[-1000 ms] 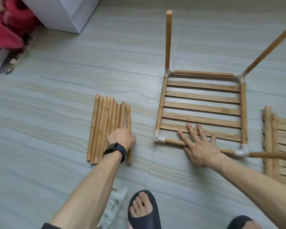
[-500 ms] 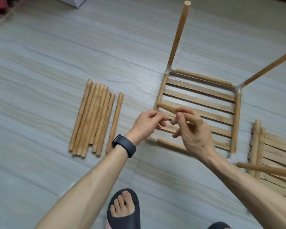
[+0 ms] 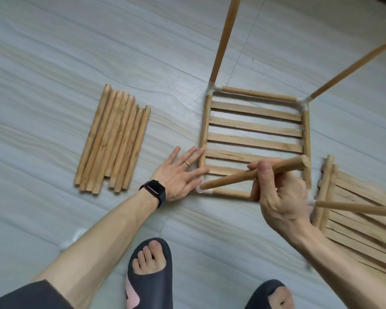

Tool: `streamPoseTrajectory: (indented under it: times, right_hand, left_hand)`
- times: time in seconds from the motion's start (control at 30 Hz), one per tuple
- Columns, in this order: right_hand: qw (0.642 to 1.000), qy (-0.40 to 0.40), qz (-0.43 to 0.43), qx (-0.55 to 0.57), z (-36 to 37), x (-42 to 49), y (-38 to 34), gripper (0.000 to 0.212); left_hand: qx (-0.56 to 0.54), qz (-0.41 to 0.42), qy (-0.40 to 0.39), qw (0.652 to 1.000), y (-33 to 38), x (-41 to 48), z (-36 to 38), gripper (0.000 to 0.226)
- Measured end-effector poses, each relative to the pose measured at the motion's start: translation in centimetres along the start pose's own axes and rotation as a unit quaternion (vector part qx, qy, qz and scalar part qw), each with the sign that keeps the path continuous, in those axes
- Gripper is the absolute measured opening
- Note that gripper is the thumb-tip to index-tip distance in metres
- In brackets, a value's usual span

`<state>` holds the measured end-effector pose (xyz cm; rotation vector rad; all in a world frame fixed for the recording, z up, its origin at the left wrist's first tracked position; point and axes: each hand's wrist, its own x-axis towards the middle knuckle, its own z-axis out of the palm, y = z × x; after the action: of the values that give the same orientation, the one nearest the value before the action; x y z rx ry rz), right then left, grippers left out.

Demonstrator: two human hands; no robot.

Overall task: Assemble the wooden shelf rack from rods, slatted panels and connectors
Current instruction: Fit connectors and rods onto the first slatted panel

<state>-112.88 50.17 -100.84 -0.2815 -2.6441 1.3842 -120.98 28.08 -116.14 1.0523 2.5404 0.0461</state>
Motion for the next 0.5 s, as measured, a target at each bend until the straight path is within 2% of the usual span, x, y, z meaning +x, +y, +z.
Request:
streamPoseTrajectory:
  times: [0.1, 0.17, 0.3, 0.4, 0.5]
  right_hand:
    - [0.999, -0.018, -0.005, -0.032, 0.5, -0.8, 0.1, 0.048]
    - [0.998, -0.025, -0.038, -0.05, 0.6, -0.7, -0.1, 0.049]
    - [0.98, -0.05, -0.167, -0.091, 0.9, -1.0, -0.8, 0.038]
    - [0.947, -0.058, -0.282, -0.144, 1.5, -2.2, -0.5, 0.048]
    - [0.925, -0.058, -0.332, -0.173, 1.8, -3.1, 0.1, 0.051]
  left_hand:
    - [-0.045, -0.017, 0.002, 0.999, 1.4, -0.2, 1.2, 0.061]
    - [-0.06, -0.024, 0.001, 0.998, 1.4, -0.2, 1.5, 0.058]
    - [-0.066, -0.011, -0.002, 0.998, 0.9, 0.1, 1.3, 0.054]
    - [-0.077, -0.003, 0.01, 0.997, 0.7, 0.1, 1.2, 0.055]
    - [-0.081, 0.0, 0.017, 0.997, 0.4, 0.1, 1.0, 0.054]
